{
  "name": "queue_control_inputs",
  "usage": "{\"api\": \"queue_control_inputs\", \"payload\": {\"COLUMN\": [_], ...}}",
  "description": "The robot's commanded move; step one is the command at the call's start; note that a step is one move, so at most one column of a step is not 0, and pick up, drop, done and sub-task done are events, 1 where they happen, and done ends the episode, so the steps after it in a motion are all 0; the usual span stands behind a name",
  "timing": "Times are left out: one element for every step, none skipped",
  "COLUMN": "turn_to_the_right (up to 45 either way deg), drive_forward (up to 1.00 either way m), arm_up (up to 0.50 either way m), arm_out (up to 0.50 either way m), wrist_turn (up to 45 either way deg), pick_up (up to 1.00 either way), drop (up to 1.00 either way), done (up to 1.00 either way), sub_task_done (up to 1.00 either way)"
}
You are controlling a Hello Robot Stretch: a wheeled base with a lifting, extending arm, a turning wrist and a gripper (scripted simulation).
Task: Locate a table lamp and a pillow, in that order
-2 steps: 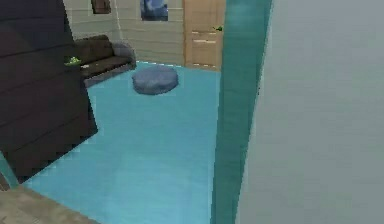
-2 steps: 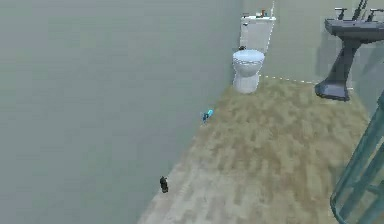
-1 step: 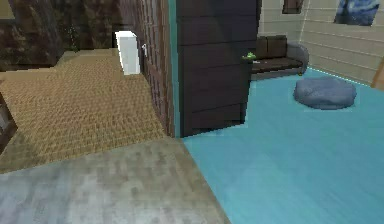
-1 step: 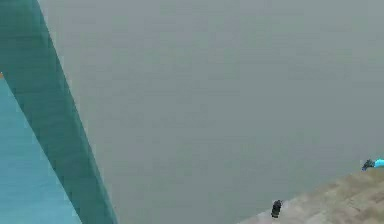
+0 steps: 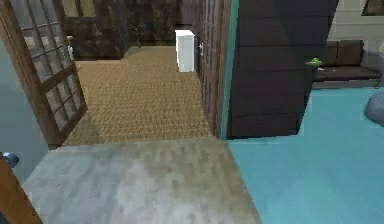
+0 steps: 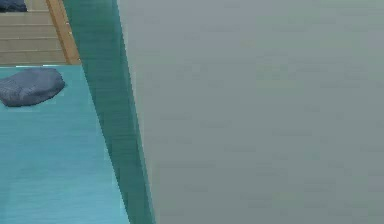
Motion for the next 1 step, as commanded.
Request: {"api": "queue_control_inputs", "payload": {"turn_to_the_right": [0.0], "drive_forward": [0.25], "arm_up": [0.00], "arm_out": [0.00], "wrist_turn": [0.0], "pick_up": [0.00], "drop": [0.00], "done": [0.00], "sub_task_done": [0.00]}}
